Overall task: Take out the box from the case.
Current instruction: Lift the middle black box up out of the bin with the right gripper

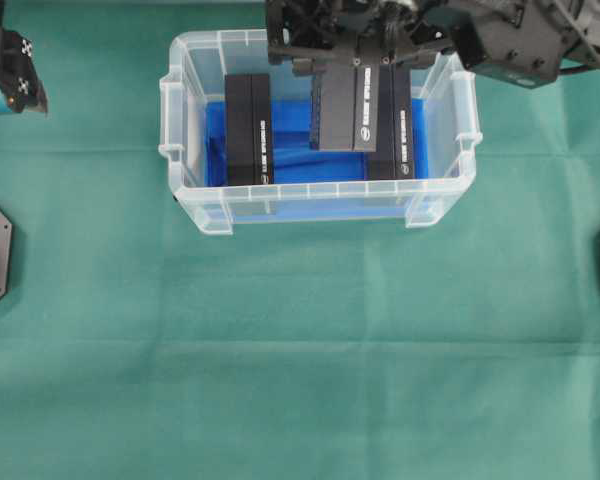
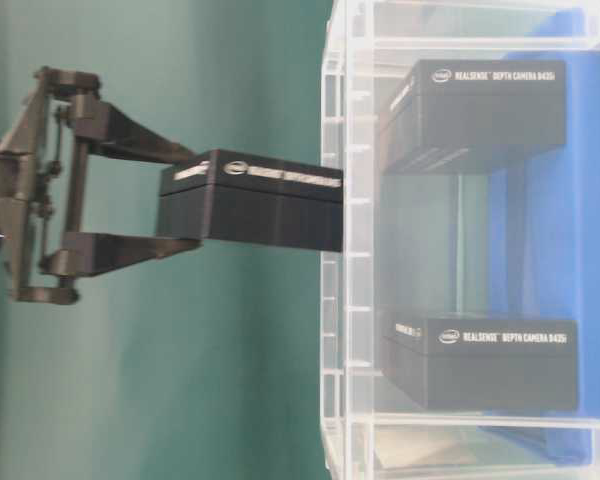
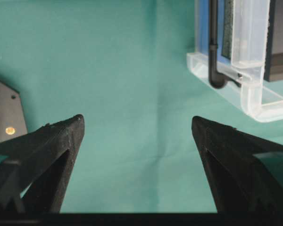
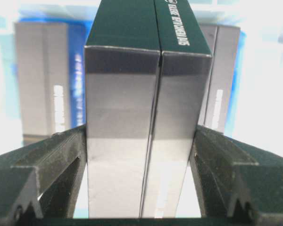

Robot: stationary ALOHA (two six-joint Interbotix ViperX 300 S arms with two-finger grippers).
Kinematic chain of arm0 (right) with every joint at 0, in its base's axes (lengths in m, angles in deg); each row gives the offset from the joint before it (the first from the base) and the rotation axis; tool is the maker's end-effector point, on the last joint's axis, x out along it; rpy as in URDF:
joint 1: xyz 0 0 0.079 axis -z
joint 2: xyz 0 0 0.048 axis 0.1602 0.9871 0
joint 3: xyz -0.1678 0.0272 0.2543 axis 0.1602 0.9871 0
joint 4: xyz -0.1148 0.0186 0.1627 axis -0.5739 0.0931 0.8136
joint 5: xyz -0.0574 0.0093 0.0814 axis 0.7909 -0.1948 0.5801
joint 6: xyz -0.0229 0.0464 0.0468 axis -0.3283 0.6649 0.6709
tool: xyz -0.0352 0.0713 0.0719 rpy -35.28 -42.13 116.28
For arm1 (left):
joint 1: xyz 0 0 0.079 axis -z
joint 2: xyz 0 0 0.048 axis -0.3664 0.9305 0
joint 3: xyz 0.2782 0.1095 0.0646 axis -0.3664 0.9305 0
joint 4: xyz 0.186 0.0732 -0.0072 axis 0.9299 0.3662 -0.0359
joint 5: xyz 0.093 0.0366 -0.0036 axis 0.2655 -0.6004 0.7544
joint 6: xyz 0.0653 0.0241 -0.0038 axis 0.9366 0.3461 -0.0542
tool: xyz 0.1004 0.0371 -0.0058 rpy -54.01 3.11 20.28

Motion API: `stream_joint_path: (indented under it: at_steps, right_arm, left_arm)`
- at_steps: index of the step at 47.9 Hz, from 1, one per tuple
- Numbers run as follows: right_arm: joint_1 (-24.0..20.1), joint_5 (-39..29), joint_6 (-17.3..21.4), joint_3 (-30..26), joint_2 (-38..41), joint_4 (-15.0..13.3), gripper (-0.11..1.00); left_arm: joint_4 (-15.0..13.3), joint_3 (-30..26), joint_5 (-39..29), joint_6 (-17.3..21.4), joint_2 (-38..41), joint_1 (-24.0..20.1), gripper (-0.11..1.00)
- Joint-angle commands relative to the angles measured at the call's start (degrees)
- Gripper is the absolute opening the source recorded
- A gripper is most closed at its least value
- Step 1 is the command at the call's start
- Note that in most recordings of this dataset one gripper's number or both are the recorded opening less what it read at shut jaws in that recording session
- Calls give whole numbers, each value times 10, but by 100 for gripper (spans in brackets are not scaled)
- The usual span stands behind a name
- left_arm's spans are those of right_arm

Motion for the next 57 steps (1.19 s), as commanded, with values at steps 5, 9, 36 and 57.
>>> stream_joint_path:
  at_steps: [5, 9, 36, 57]
  right_arm:
    - [-6, -25, -7, -55, -29, -6, 68]
    - [-9, -40, -13, -72, -28, -7, 68]
    - [-10, -66, -18, -89, -28, -13, 68]
    - [-10, -66, -18, -89, -28, -18, 68]
  left_arm:
    - [2, -6, 3, 0, -1, 2, 96]
    - [2, -5, 2, 0, -2, 2, 96]
    - [2, -8, 3, -3, 3, 2, 96]
    - [2, -8, 2, -4, 3, 2, 96]
